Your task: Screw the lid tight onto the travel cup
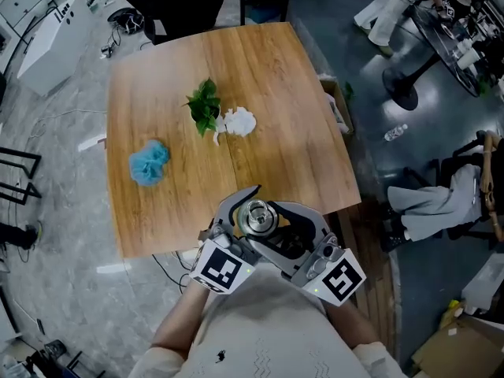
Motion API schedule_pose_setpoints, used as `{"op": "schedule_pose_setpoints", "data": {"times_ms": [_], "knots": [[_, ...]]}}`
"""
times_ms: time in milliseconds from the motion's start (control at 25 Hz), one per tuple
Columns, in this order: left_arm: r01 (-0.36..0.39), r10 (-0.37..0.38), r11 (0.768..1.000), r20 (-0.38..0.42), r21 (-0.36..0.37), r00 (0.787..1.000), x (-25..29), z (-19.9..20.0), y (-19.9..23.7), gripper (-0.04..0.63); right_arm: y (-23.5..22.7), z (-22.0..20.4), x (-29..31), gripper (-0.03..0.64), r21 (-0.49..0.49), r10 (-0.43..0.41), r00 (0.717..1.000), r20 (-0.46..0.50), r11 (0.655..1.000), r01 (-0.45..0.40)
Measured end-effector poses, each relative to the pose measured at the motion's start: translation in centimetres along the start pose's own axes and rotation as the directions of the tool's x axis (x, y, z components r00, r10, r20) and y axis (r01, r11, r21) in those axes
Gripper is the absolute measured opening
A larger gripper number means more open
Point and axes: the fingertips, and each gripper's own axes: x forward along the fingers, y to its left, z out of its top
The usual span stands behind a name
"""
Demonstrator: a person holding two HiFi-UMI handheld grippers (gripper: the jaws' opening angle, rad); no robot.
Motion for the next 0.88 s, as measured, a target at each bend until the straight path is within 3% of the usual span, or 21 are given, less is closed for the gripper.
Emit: {"op": "schedule_pose_setpoints", "data": {"times_ms": [120,200,320,440,520,560,680,880], "knots": [[-0.072,0.072,0.996,0.004,-0.049,0.997,0.1,0.0,0.7,0.413,-0.9,0.0,-0.3,0.235,-0.008,-0.133,0.991,-0.004,0.991,0.133],[-0.046,0.046,0.998,0.007,-0.045,0.999,0.2,-0.1,0.4,0.413,-1.0,-0.6,-0.6,0.236,0.019,-0.123,0.992,-0.026,0.992,0.124],[0.113,-0.114,0.993,0.012,0.043,0.993,-0.4,0.1,-1.7,0.413,0.1,-1.0,-1.0,0.247,0.079,0.082,0.995,-0.065,0.994,-0.077],[0.271,-0.273,0.959,0.012,0.081,0.962,-0.9,0.5,-3.9,0.413,1.5,-0.3,-1.3,0.268,0.072,0.309,0.945,-0.104,0.950,-0.303],[0.303,-0.306,0.949,0.014,0.089,0.952,-1.0,0.7,-4.6,0.412,2.3,-0.1,-1.2,0.268,0.043,0.392,0.911,-0.126,0.920,-0.390],[0.291,-0.293,0.952,0.015,0.092,0.956,-0.9,0.7,-4.4,0.412,2.3,0.0,-1.1,0.269,0.031,0.400,0.908,-0.124,0.916,-0.399],[0.205,-0.205,0.974,-0.007,0.098,0.979,-0.1,0.1,-3.3,0.411,1.9,-0.2,-0.2,0.268,0.002,0.323,0.940,-0.105,0.946,-0.325],[0.095,-0.094,0.993,-0.028,0.066,0.995,0.0,-0.9,-1.6,0.411,1.1,-1.3,0.7,0.268,0.028,0.173,0.977,-0.125,0.985,-0.170]]}}
